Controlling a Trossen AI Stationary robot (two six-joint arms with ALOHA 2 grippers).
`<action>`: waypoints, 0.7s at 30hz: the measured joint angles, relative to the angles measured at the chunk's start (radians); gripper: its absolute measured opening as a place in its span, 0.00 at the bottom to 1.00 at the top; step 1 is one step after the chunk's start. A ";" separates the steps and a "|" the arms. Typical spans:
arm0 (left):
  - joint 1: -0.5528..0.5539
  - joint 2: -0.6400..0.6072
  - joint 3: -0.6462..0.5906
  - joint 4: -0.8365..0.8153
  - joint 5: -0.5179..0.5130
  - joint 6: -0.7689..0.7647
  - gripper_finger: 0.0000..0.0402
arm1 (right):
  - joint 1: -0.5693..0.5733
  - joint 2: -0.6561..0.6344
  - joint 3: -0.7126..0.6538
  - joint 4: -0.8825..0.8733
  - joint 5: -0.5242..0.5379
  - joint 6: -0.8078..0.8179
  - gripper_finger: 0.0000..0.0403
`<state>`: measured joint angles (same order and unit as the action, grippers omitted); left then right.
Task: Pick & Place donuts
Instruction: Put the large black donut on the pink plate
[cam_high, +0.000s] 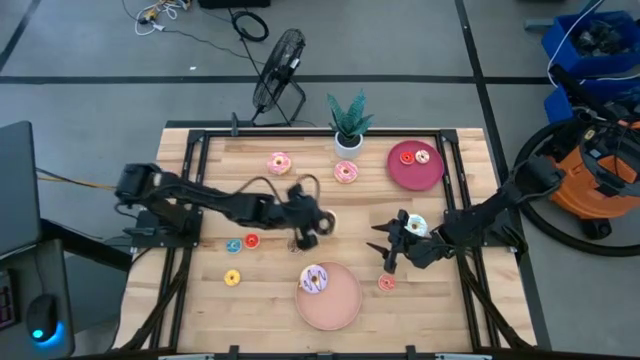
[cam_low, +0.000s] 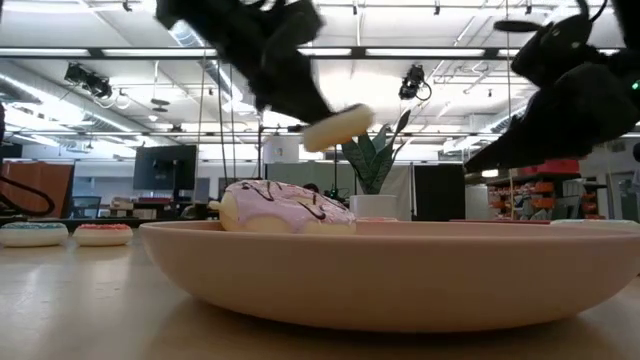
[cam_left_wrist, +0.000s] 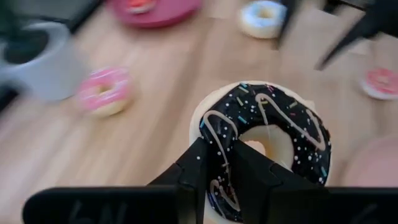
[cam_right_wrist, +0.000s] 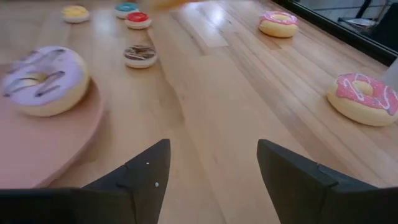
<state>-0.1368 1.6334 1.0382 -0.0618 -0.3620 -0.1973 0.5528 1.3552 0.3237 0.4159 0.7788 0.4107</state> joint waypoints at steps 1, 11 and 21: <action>-0.009 0.029 0.031 -0.011 0.015 0.013 0.17 | 0.010 -0.014 0.000 -0.011 0.000 0.001 0.62; -0.064 0.215 0.314 -0.212 0.080 0.007 0.17 | 0.075 -0.074 0.000 -0.081 0.030 0.060 0.62; -0.065 0.352 0.464 -0.407 0.170 -0.034 0.17 | 0.094 -0.074 0.000 -0.074 0.045 0.076 0.62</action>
<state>-0.2013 1.9854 1.5025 -0.4684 -0.1920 -0.2311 0.6464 1.2808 0.3233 0.3424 0.8234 0.4870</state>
